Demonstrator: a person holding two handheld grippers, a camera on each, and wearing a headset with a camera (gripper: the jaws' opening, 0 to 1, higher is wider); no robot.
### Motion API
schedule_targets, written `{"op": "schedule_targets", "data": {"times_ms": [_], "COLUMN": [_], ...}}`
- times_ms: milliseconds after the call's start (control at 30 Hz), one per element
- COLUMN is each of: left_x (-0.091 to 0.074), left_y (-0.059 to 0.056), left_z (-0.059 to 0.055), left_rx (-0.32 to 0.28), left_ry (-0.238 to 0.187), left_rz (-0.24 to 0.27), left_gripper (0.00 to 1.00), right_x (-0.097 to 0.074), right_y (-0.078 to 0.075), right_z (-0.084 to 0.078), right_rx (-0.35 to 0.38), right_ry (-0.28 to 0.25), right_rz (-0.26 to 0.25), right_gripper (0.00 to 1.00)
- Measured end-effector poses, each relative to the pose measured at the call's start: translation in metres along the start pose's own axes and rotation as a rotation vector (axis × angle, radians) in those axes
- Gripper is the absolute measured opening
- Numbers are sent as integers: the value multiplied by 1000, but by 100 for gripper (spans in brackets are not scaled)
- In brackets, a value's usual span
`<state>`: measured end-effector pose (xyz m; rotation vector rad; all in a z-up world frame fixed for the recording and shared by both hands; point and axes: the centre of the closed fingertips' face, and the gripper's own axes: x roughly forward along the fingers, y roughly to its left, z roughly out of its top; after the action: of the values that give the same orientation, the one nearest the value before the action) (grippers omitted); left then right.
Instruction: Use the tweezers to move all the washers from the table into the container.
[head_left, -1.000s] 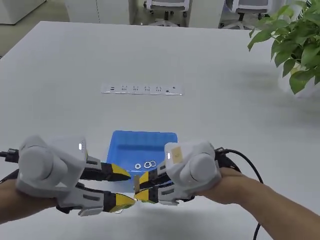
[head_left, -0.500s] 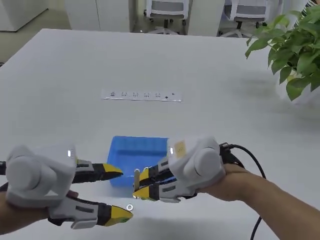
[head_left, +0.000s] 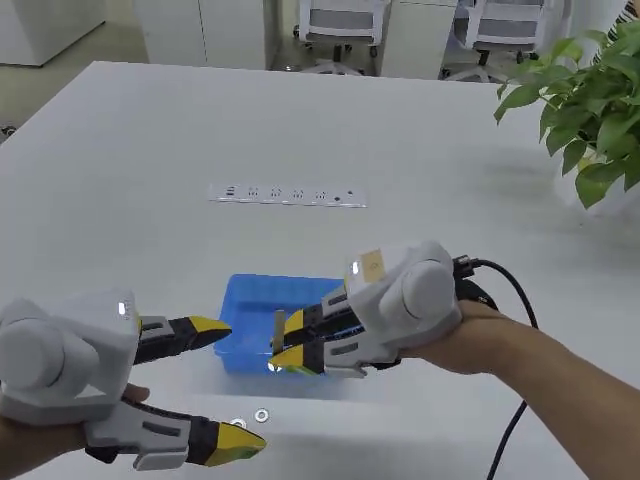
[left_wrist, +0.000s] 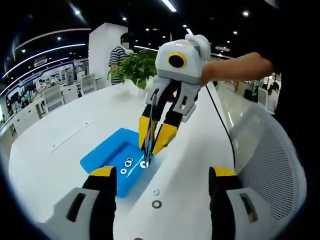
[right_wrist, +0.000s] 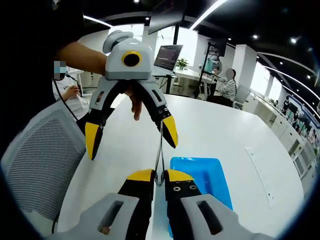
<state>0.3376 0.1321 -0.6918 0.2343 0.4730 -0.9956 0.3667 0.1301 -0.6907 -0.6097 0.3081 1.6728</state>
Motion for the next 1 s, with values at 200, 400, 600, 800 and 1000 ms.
{"op": "schedule_targets", "data": {"times_ms": [200,400,600,800,1000], "left_x": [-5,-8,-7,-5,-6], "left_y": [1,3,0,-1,3], "left_z": [-1,2,12,16,17], "left_rx": [-18,-18,-17,-23,-25], "left_ry": [-11,-21,-33,-38,-45], "left_rz": [9,26,32,33,39], "left_gripper": [86,92,97,99,99], "right_x": [-4,-6,-5,-2,0], "right_y": [-14,-25,-33,-39,-43], "right_z": [1,0,-4,-9,-15], "right_rx": [6,8,9,9,6], "right_ry": [-11,-16,-14,-8,1], "right_rz": [-21,-34,-31,-26,-20], "right_gripper": [9,9,9,9,9]}}
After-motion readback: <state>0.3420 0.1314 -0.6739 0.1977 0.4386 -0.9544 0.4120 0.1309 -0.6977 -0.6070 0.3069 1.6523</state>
